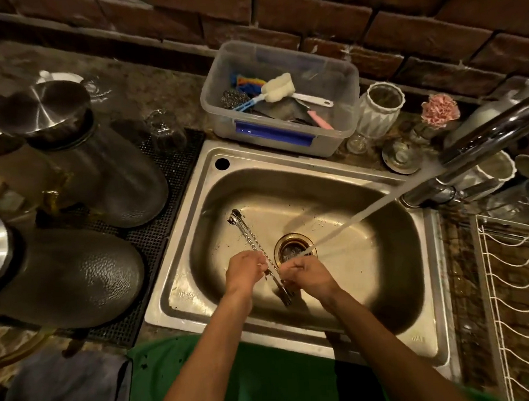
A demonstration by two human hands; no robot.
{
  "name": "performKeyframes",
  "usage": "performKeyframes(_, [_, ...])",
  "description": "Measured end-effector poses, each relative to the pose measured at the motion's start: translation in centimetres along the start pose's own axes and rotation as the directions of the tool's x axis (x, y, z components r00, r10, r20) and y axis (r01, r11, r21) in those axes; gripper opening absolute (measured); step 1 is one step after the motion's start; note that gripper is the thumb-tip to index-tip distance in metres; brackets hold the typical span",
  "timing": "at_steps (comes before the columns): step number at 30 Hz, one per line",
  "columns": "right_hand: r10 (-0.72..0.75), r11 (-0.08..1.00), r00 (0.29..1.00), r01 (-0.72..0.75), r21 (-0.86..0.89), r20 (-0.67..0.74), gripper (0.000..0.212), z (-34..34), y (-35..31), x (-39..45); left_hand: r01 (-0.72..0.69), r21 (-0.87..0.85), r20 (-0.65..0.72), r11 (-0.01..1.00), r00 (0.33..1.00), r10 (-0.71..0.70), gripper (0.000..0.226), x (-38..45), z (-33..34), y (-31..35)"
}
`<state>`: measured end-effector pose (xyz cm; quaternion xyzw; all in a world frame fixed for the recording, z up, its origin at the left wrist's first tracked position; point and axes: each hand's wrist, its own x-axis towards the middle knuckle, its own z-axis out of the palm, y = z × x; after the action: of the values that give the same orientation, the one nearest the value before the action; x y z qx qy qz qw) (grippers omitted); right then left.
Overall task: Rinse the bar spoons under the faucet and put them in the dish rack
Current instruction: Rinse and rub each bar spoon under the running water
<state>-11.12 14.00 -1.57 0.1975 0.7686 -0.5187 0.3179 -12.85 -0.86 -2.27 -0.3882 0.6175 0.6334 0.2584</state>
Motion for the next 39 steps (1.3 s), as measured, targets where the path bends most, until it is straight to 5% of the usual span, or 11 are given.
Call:
performKeyframes(5, [-0.036,0.991,0.998,0.029,-0.131,-0.052,0.022,2.4,-1.1,2.9,0.136,-0.251,-0.004,0.958,0.990,-0.142,0.028,3.3,-0.1,0.8])
performKeyframes(9, [-0.069,0.959,0.987,0.026,-0.283,-0.142,0.035,3.4,-1.4,5.2,0.161,-0.280,0.028,0.946,0.987,-0.160,0.033,5.3,0.3,0.8])
performKeyframes(17, [-0.034,0.950,0.981,-0.029,-0.312,-0.192,0.006,4.1,0.5,7.7,0.145,-0.345,0.042,0.927,0.989,-0.138,0.037,7.0,0.5,-0.4])
performKeyframes(24, [-0.115,0.877,0.973,0.006,-0.481,-0.198,0.009,4.6,0.6,8.1,0.133,-0.378,0.062,0.916,0.991,-0.119,0.036,7.7,0.8,-0.4])
performKeyframes(39, [-0.168,0.918,0.968,0.085,-0.387,-0.187,0.033,2.3,0.4,6.3,0.077,-0.357,0.098,0.931,0.994,-0.045,0.029,6.4,1.6,-0.2])
